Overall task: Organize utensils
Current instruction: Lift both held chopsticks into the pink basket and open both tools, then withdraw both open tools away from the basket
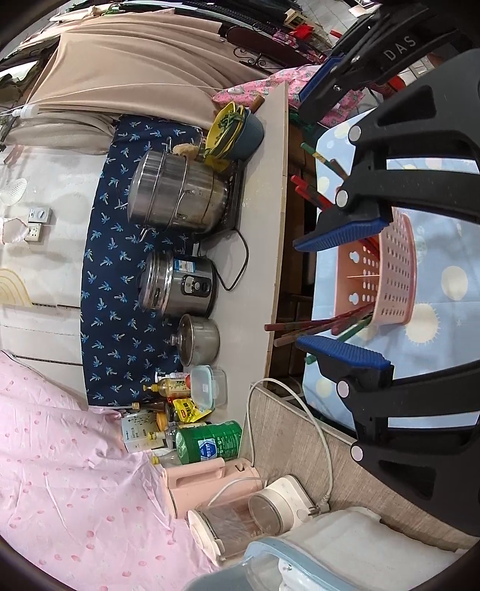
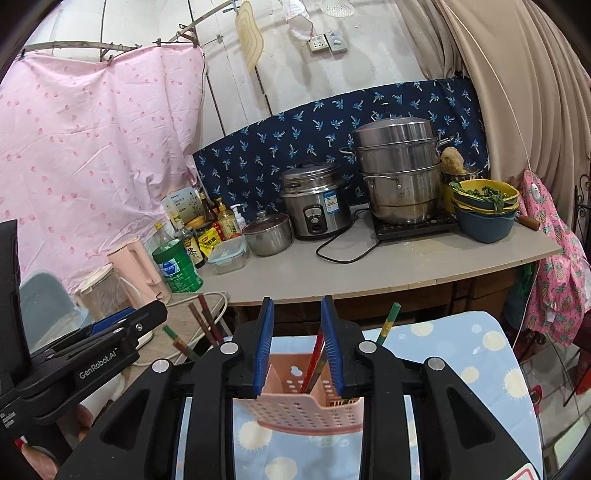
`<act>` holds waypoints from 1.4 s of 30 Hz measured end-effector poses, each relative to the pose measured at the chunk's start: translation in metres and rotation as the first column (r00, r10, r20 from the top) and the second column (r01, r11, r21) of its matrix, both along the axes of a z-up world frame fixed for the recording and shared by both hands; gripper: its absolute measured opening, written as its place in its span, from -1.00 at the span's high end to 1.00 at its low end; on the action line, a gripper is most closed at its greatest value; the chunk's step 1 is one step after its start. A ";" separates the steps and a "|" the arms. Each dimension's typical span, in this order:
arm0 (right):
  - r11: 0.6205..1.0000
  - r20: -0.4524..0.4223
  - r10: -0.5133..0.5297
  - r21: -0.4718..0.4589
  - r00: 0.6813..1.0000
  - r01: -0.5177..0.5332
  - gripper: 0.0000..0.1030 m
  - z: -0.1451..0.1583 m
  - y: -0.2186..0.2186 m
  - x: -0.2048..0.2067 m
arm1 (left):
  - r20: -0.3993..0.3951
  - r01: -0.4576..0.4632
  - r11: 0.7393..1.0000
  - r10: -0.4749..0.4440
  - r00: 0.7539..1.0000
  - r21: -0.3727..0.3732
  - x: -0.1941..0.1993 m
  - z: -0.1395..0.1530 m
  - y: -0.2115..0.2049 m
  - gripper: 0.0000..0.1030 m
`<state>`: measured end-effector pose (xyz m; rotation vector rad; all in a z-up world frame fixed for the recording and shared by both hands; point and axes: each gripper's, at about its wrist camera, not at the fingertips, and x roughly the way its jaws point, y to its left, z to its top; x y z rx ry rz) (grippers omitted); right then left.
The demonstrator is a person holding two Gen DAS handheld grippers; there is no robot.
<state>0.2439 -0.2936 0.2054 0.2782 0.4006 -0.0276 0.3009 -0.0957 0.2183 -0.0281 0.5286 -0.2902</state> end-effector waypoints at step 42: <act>0.989 -0.108 -0.035 -0.144 0.993 0.019 -0.47 -0.068 0.049 -0.129 | -0.095 -0.024 0.999 0.028 0.995 0.048 -0.117 -0.073 0.032 -0.73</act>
